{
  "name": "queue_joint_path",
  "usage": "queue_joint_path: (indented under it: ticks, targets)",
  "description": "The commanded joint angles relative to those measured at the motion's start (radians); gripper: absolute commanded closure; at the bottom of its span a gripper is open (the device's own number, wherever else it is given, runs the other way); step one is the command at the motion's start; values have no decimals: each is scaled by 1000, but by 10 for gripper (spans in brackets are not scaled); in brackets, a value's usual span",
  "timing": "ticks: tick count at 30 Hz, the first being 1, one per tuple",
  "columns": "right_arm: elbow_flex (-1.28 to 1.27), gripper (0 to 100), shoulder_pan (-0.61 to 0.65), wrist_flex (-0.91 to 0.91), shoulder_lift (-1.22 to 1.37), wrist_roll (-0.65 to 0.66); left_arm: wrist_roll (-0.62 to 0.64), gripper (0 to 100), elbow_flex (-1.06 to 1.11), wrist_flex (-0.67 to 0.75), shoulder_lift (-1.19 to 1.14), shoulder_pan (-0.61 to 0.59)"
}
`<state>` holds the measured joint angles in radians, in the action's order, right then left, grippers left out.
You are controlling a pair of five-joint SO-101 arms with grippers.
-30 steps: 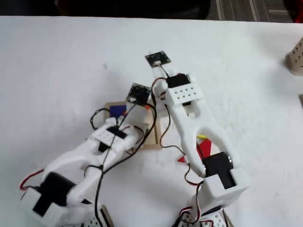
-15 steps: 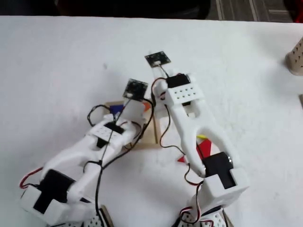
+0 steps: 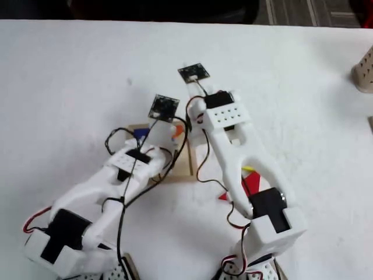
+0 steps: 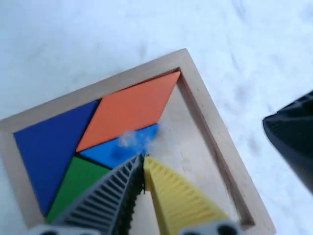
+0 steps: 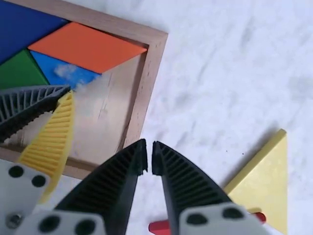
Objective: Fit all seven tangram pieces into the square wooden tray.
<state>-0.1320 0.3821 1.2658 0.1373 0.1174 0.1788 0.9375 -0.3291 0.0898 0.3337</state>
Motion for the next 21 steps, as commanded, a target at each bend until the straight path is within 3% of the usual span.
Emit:
queue_joint_path:
  ticks: [1,10,21]
  targets:
    - [12,979,-28,8,-68,-11,-9,980,-46,-3,44,-59]
    - [28,982,-85,216,-70,77,-11,980,9,-2,220,-211]
    - [-451,982,-76,-4,-409,101,-11,980,8,5,220,-289]
